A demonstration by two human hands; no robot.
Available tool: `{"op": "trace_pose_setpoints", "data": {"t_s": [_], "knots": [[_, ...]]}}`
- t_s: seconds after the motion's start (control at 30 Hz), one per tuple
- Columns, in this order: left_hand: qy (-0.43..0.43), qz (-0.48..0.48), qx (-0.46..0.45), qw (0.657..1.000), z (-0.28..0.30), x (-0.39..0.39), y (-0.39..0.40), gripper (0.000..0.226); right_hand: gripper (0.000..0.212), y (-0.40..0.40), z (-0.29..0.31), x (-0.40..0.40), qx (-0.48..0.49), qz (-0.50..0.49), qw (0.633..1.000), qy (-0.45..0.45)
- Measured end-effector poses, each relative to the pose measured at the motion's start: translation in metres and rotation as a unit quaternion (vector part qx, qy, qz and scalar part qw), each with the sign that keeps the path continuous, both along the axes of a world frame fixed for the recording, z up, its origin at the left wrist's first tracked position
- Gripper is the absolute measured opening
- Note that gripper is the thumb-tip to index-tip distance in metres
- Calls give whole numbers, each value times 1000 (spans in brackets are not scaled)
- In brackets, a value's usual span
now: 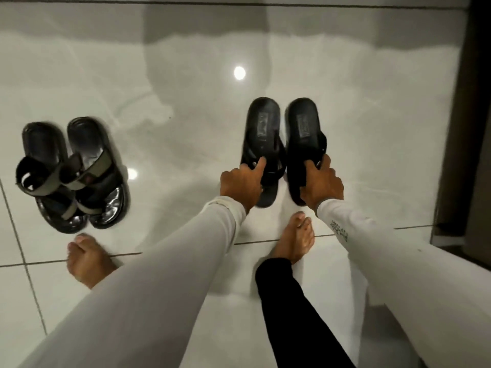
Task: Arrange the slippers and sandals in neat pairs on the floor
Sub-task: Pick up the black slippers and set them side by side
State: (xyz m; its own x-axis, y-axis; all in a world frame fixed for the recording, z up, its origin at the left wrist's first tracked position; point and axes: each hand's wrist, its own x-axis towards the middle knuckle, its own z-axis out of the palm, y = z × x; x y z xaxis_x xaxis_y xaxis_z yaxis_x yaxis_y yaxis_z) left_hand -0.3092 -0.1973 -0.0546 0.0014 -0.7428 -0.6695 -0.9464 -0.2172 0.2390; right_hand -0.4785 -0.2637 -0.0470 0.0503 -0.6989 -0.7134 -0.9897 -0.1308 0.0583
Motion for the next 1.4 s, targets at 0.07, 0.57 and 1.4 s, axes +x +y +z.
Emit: {"op": "trace_pose_setpoints", "data": {"t_s": [0.07,0.57,1.4], "knots": [[-7,-8,18,1000,-2,-8,-9,54,54,-6,-7,-7,14,-17,999,-28],[-39,-55,74,995,-7,-46,-33,33,38,-30,-30,-35,111,204,972,-45],[-63,-112,-52,990,18,-74,-256,34,39,-248,4,-72,31,167,981,-92]]}}
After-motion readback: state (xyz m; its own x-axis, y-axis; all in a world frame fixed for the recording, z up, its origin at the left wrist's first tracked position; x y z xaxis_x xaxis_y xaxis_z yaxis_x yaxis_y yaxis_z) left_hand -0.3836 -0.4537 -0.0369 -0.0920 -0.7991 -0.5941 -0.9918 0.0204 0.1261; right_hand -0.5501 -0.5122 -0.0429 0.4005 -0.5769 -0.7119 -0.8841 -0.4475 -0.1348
